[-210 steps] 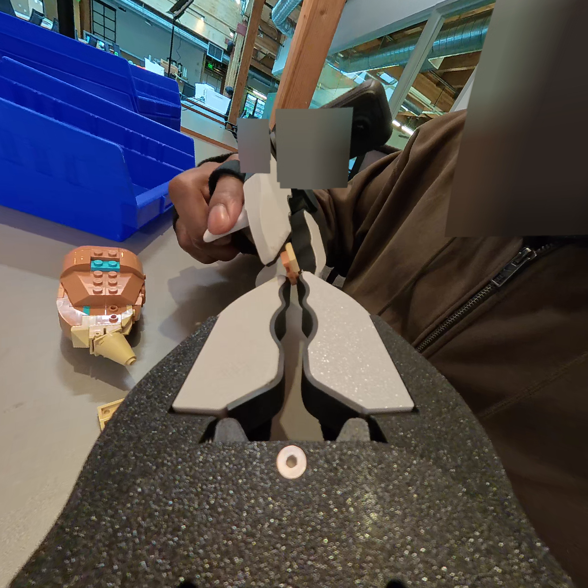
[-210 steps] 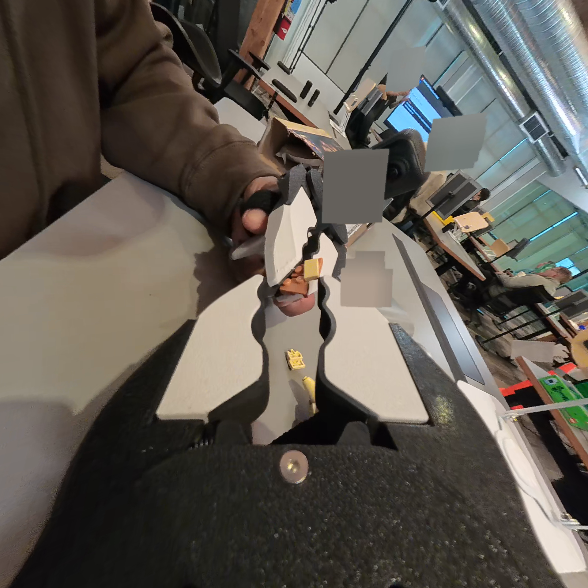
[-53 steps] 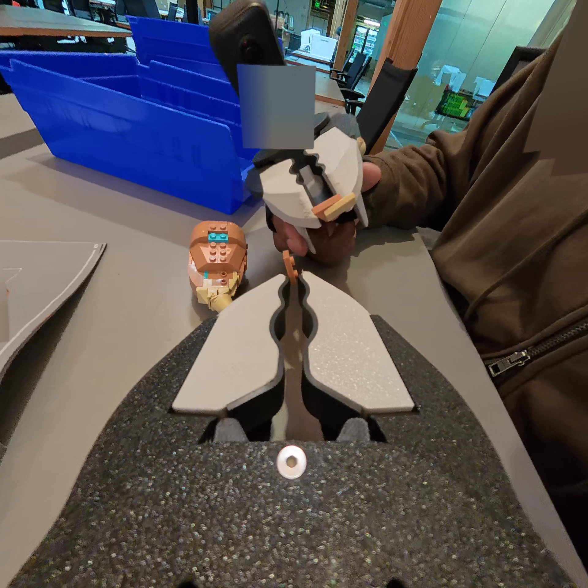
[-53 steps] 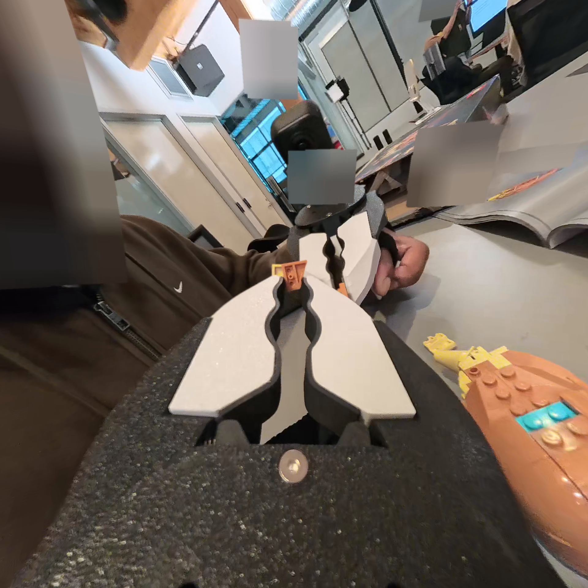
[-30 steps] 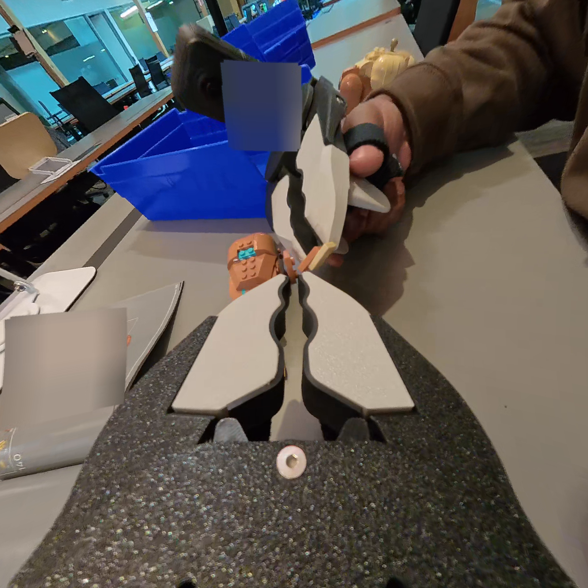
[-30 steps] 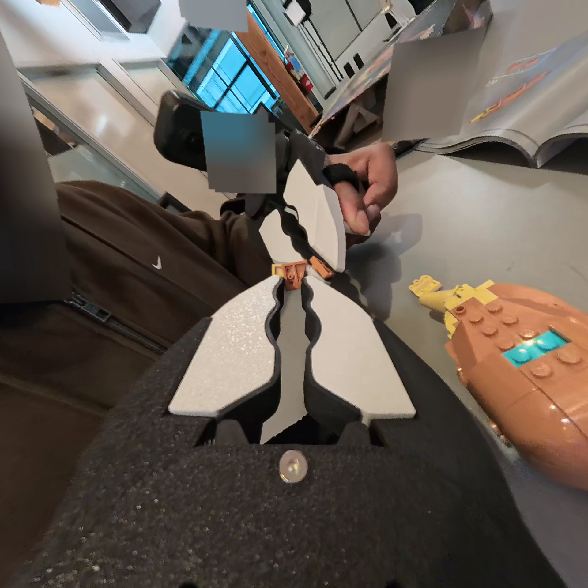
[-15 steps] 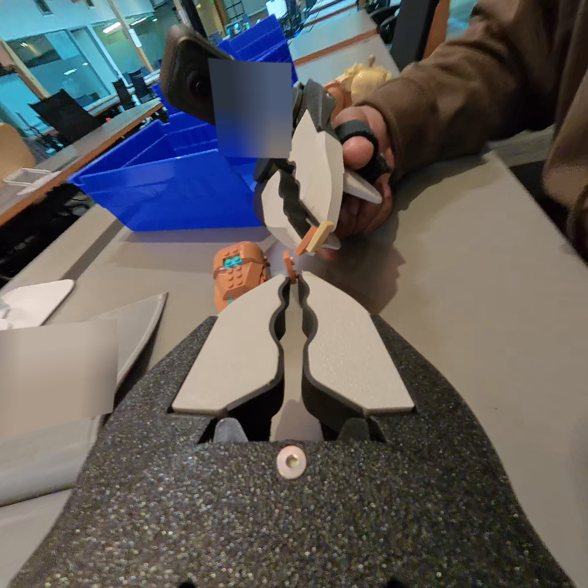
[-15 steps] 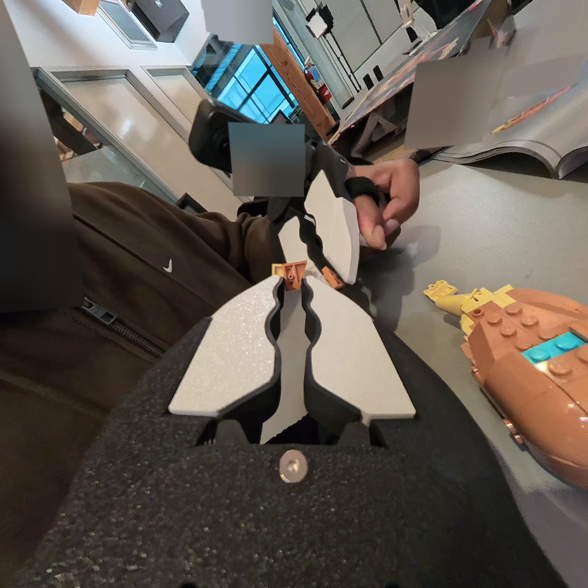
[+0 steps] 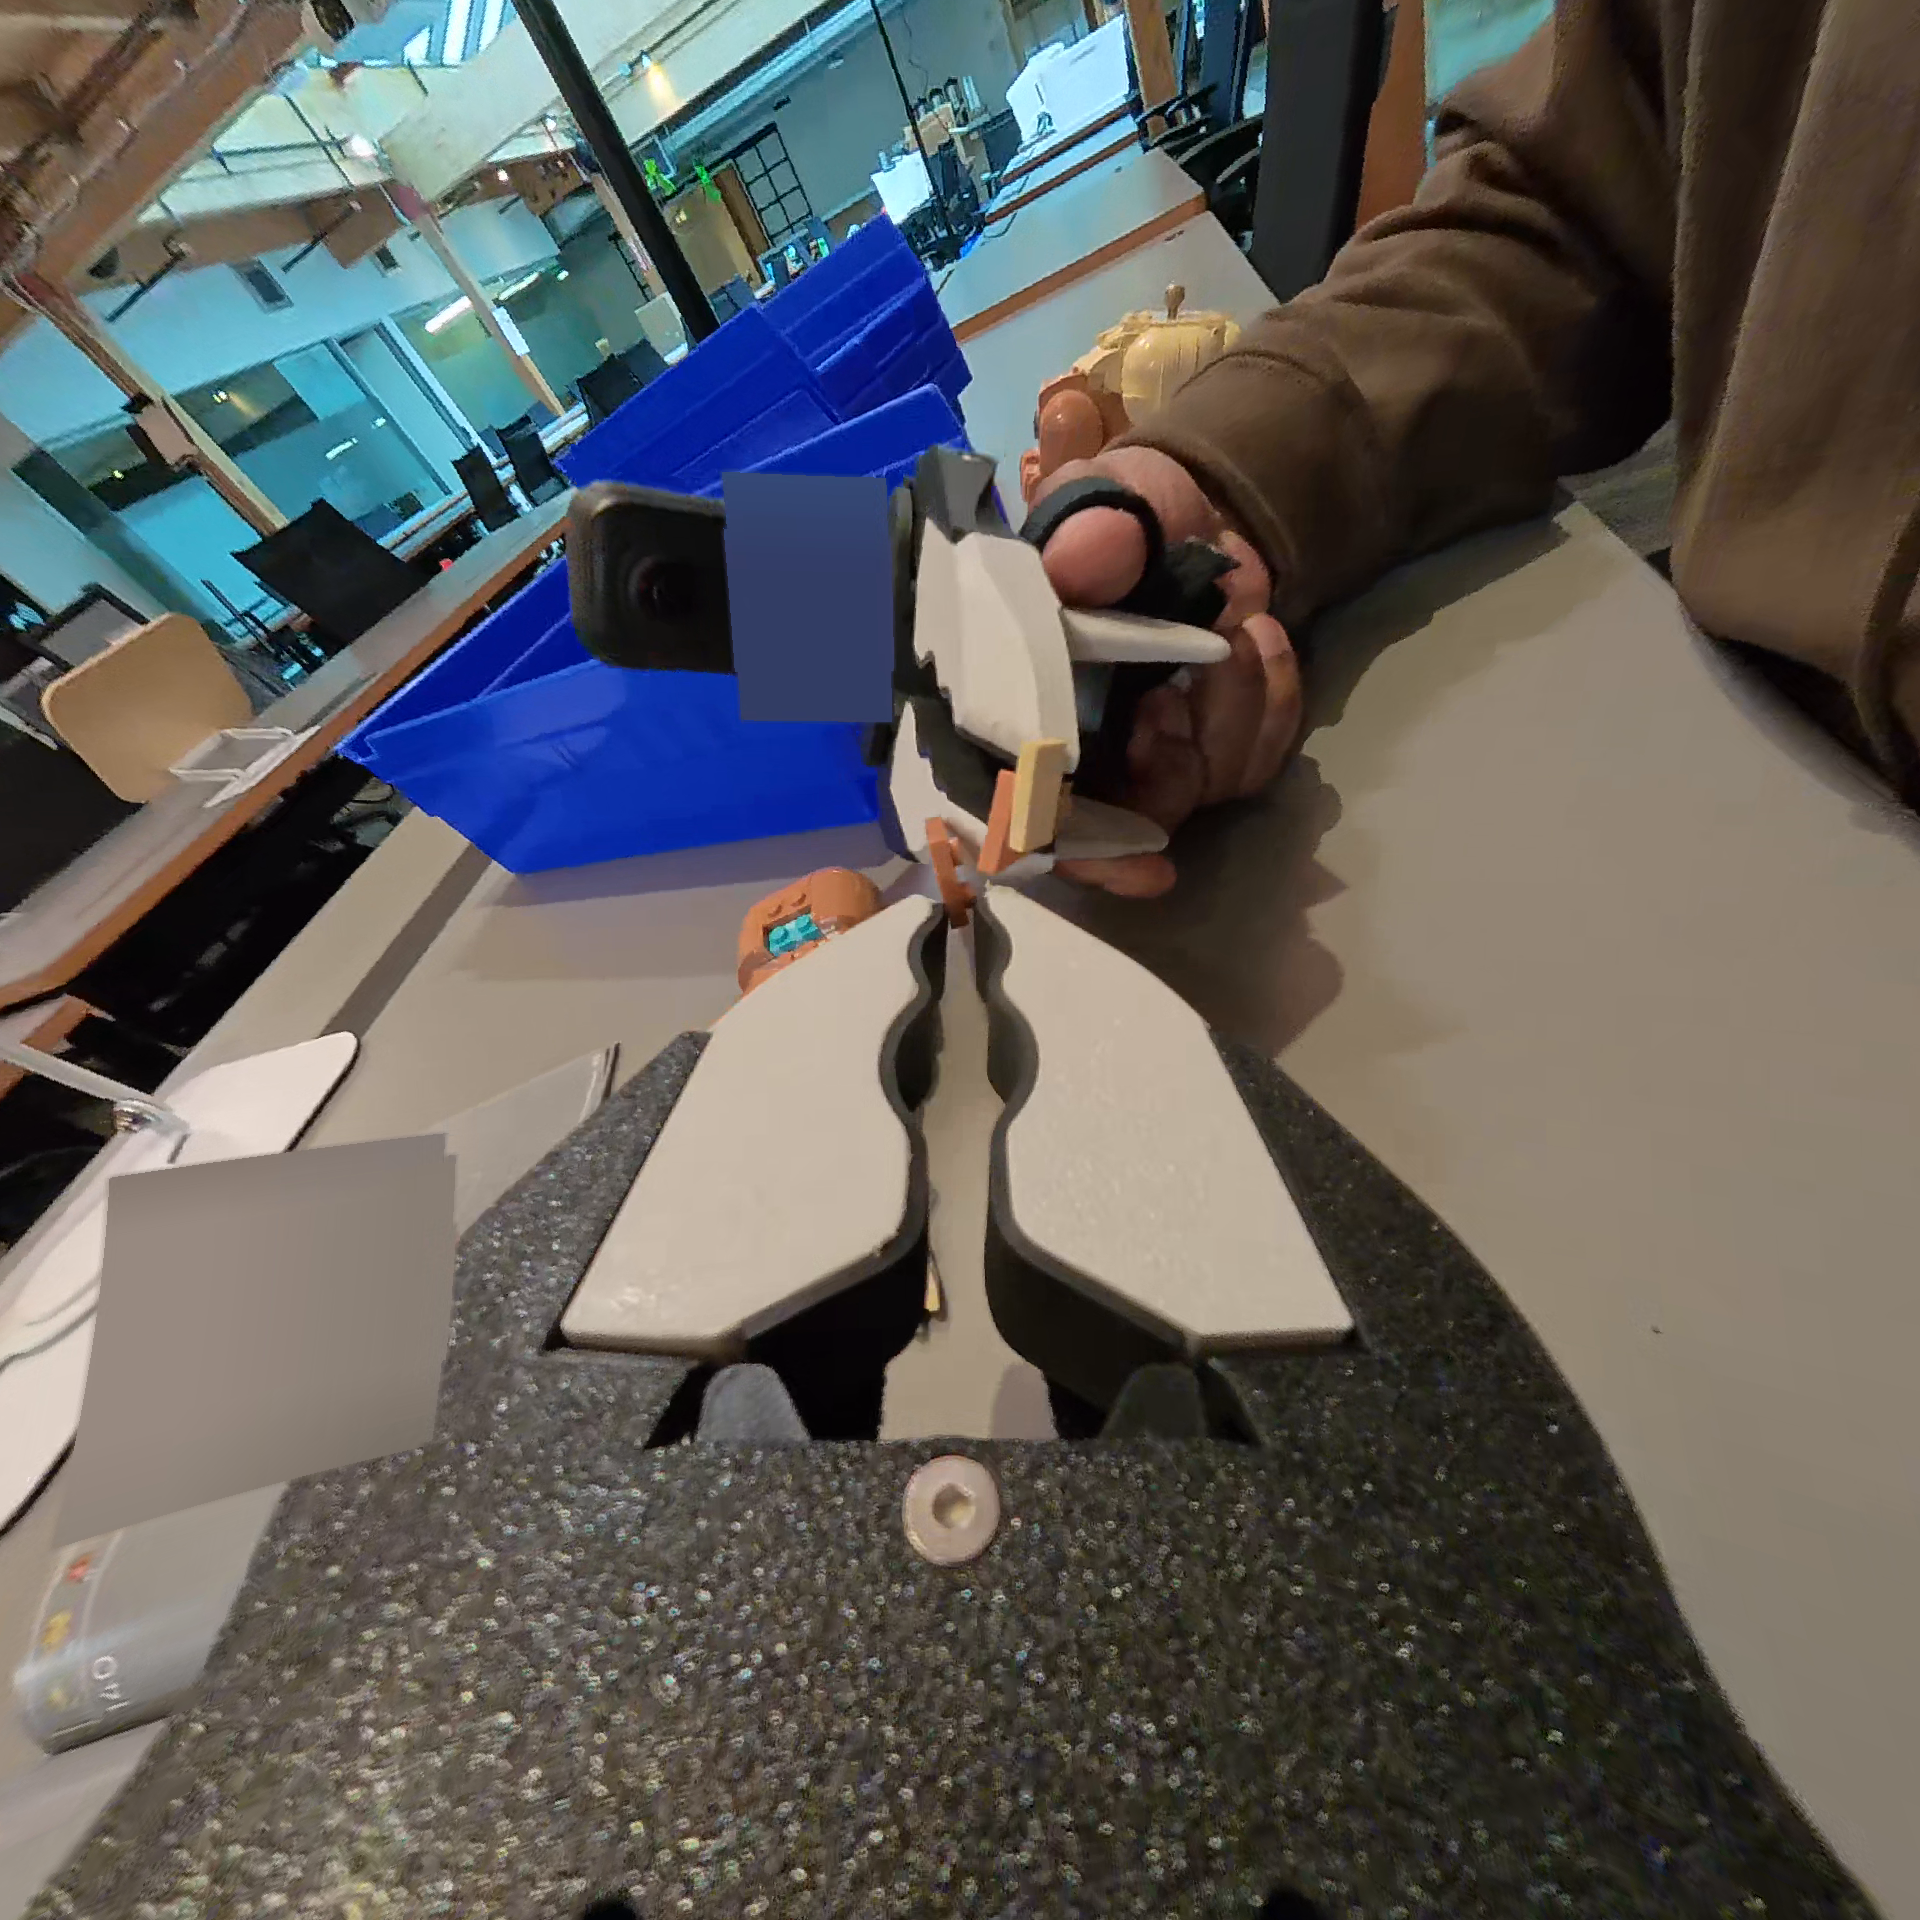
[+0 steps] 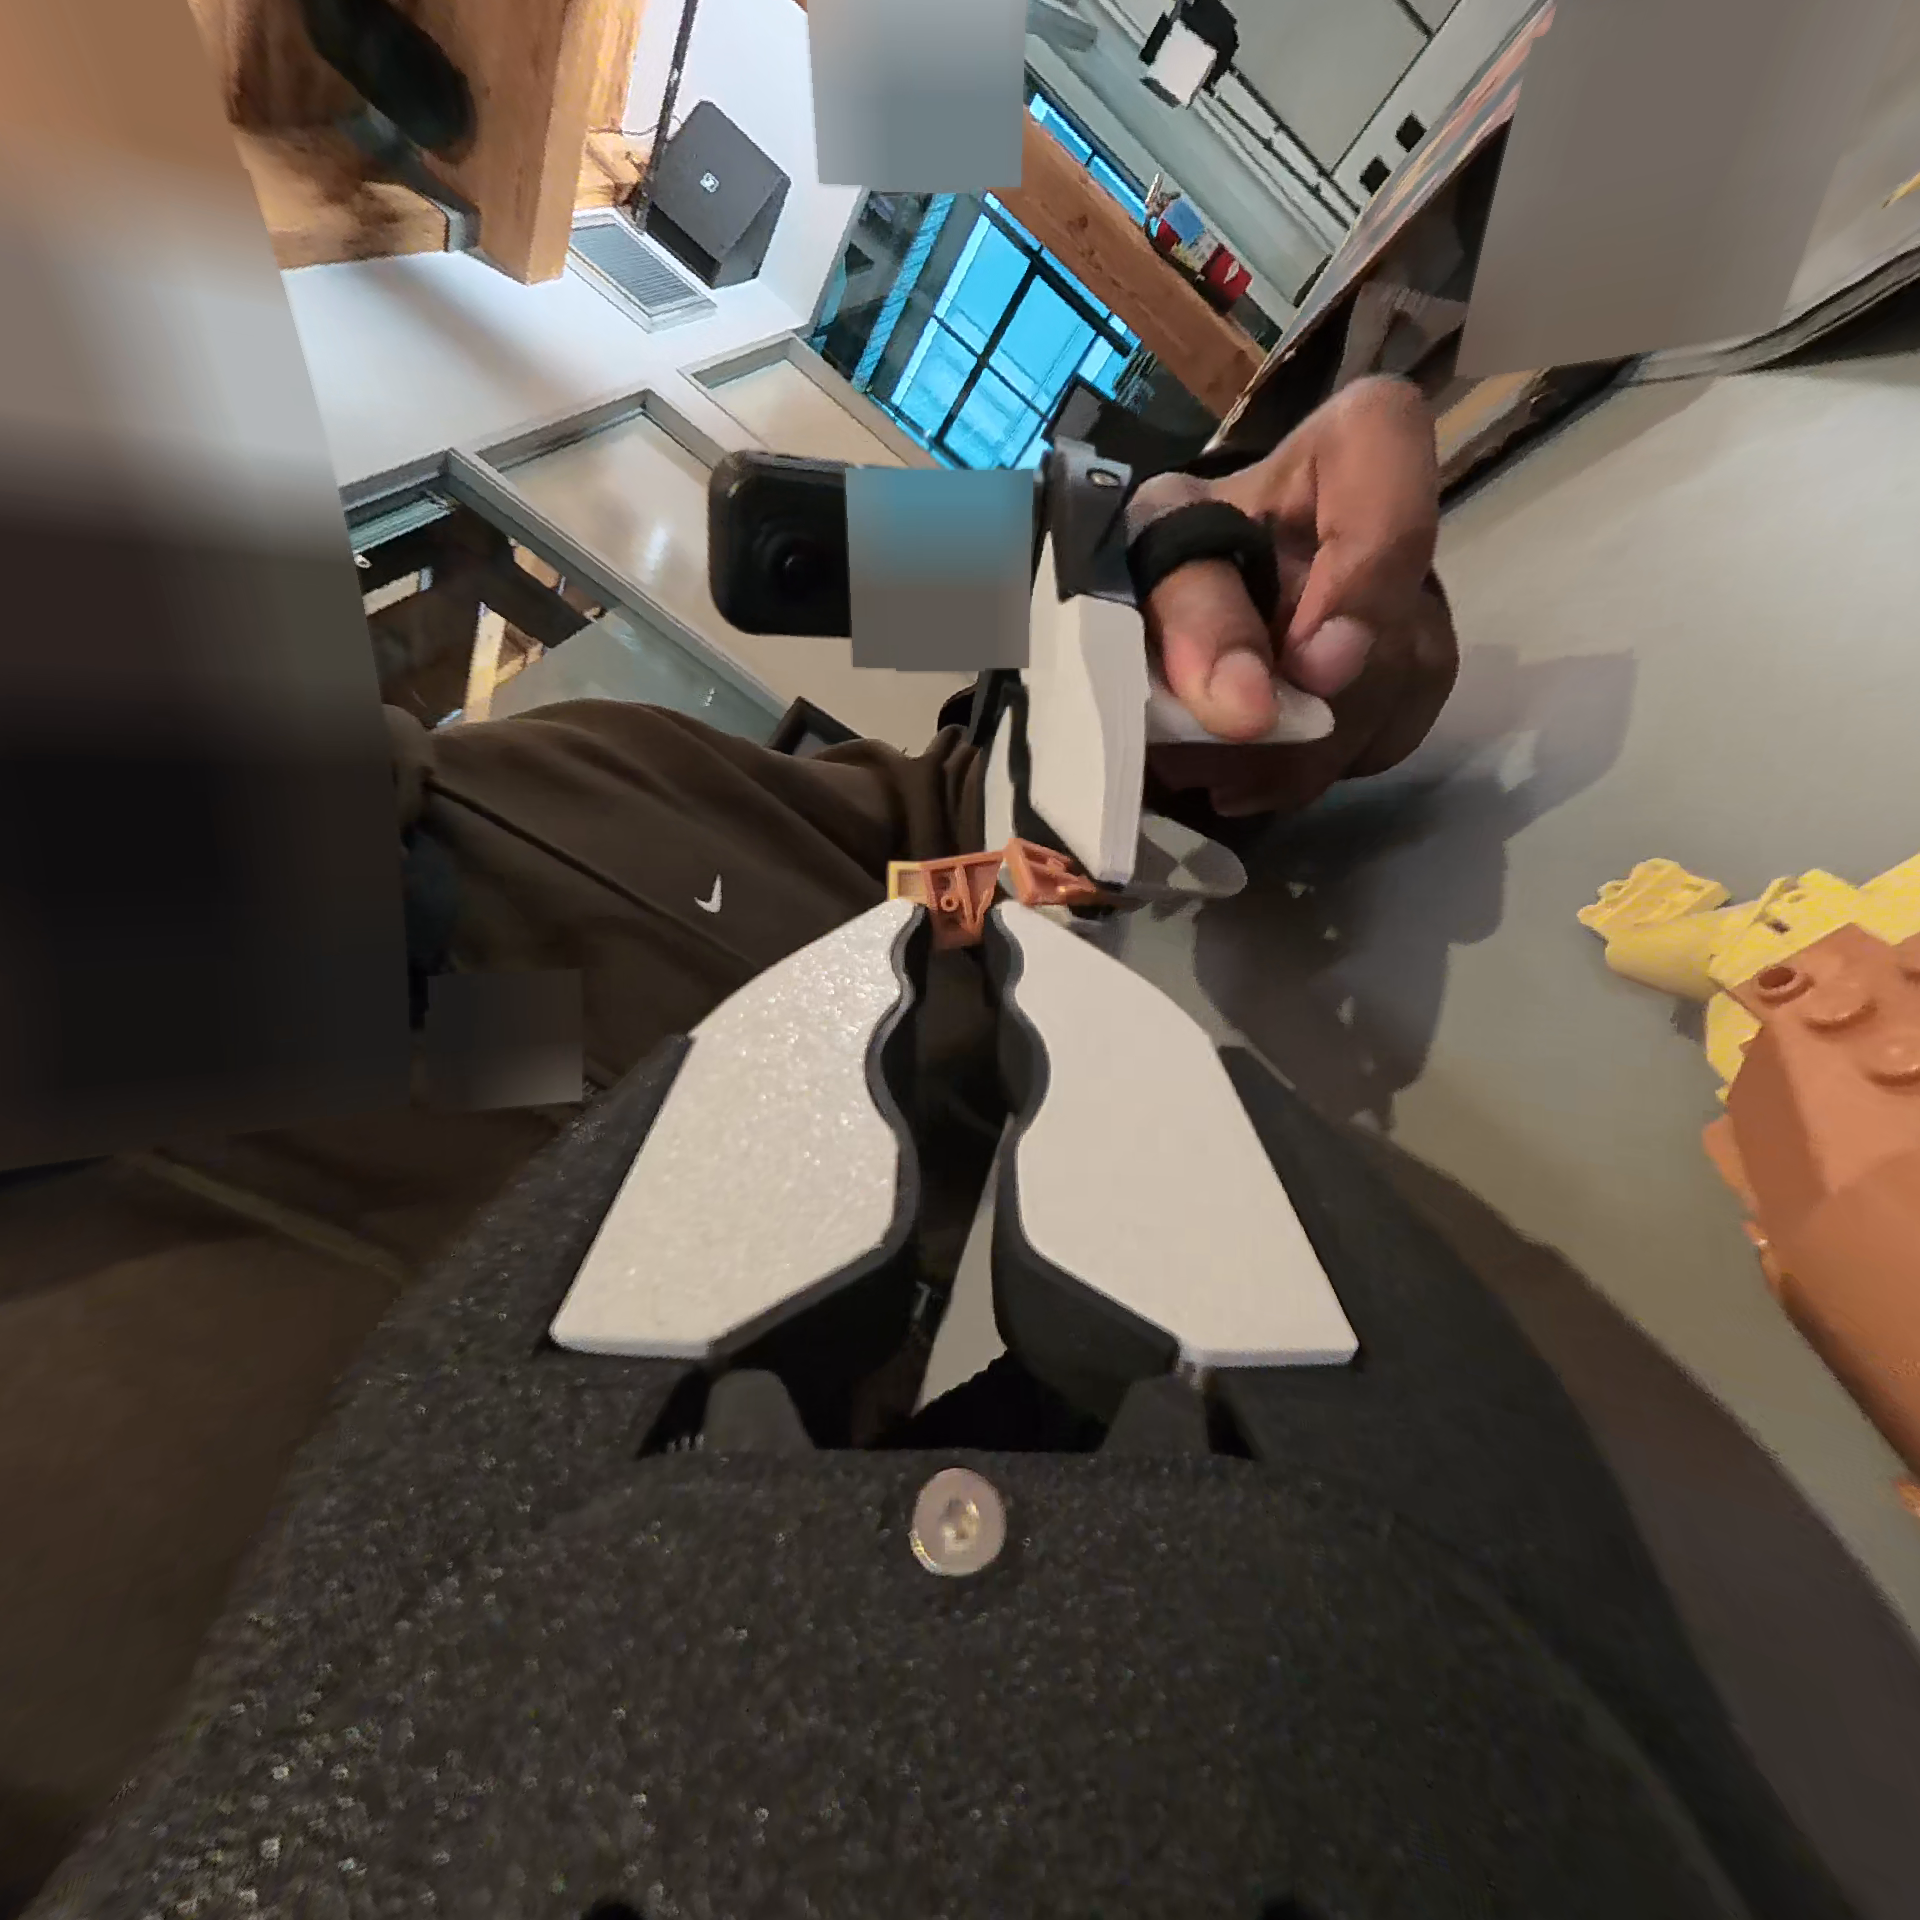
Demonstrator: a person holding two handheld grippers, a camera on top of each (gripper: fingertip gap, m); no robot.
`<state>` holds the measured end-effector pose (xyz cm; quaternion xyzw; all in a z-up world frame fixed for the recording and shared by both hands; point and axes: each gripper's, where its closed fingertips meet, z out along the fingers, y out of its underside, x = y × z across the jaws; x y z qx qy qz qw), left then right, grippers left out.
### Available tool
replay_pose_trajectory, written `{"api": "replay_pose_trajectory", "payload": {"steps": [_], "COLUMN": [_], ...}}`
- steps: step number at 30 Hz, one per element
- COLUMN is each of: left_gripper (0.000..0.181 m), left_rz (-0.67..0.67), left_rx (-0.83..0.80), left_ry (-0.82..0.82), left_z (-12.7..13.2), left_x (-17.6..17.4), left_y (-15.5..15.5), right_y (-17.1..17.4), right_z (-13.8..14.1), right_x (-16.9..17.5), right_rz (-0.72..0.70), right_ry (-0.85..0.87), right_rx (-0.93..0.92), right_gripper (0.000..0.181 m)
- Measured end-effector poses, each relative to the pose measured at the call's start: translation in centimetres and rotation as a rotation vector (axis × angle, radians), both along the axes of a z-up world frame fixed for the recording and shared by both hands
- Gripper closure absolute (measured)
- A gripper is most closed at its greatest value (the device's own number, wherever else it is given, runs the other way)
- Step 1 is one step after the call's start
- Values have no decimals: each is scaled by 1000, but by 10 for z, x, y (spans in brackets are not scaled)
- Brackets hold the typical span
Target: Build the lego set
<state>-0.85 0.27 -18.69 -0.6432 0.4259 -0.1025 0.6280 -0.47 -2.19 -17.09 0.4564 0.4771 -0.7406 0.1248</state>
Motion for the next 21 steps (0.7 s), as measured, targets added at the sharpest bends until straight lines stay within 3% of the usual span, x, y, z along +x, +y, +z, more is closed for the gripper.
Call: {"api": "replay_pose_trajectory", "payload": {"steps": [21], "left_gripper": [177], "left_rz": [1], "left_rx": [34], "left_ry": [8], "left_z": [2], "left_x": [-1], "left_y": [-2], "right_y": [1], "right_z": [8], "right_x": [0], "right_rz": [-21], "right_ry": [-40], "right_rx": [-28], "right_gripper": [171]}}
